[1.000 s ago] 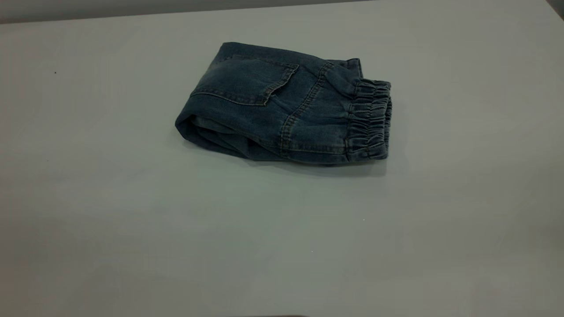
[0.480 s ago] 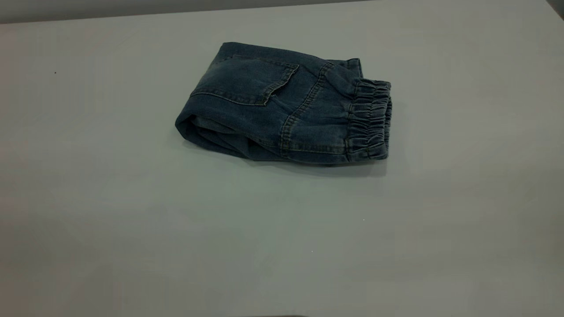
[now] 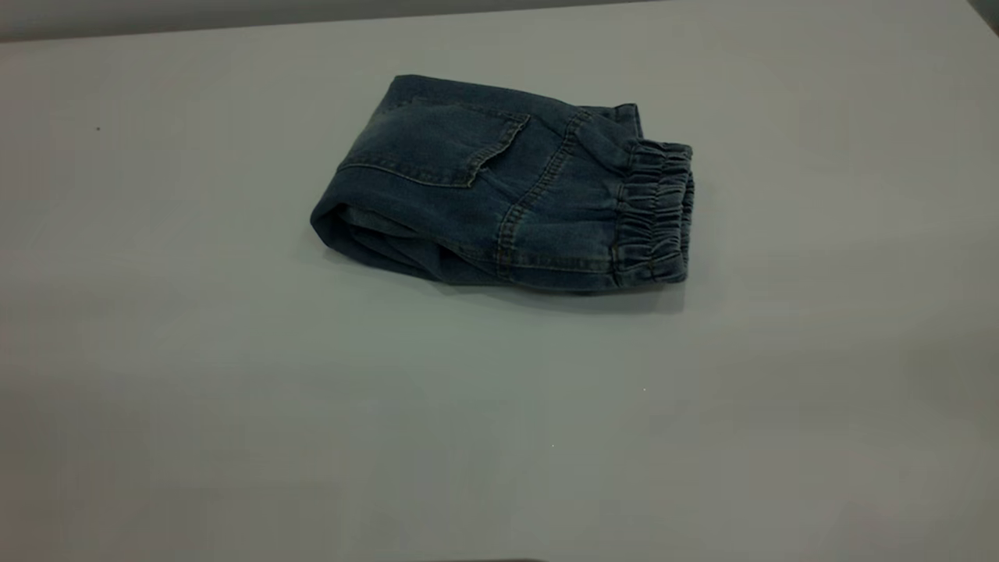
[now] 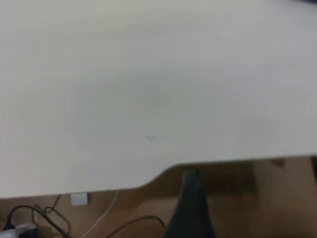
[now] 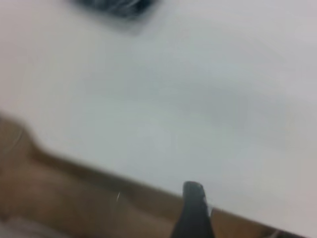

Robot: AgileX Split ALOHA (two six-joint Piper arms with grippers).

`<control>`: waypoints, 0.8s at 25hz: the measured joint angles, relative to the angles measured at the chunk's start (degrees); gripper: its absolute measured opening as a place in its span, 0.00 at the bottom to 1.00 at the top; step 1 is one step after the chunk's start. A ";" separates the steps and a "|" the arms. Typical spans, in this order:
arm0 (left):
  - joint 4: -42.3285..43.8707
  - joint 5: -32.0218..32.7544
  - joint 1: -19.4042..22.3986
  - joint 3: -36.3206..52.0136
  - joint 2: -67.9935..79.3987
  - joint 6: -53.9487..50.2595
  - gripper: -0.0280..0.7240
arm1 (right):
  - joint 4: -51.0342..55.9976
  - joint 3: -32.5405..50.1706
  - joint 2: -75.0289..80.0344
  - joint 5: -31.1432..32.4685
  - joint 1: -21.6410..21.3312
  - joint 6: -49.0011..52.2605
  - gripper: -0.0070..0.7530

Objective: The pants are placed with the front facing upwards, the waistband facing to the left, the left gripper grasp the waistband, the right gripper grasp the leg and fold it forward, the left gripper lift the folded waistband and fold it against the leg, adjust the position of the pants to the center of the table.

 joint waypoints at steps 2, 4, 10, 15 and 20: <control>0.00 0.00 2.68 0.00 -2.48 0.00 0.78 | 0.00 0.00 -3.49 0.06 -4.87 0.00 0.65; 0.00 0.14 3.75 0.00 -5.37 0.00 0.78 | 0.00 0.00 -7.02 0.21 -7.54 0.00 0.65; 0.00 0.59 4.02 0.00 -12.00 -0.07 0.78 | 0.00 0.00 -14.95 0.60 -8.53 0.00 0.65; 0.00 0.77 2.94 0.00 -12.06 -0.09 0.78 | 0.01 0.00 -15.27 0.68 -8.53 0.00 0.65; 0.00 0.77 2.60 0.00 -12.06 -0.09 0.78 | 0.23 0.00 -15.27 0.68 -8.53 0.00 0.65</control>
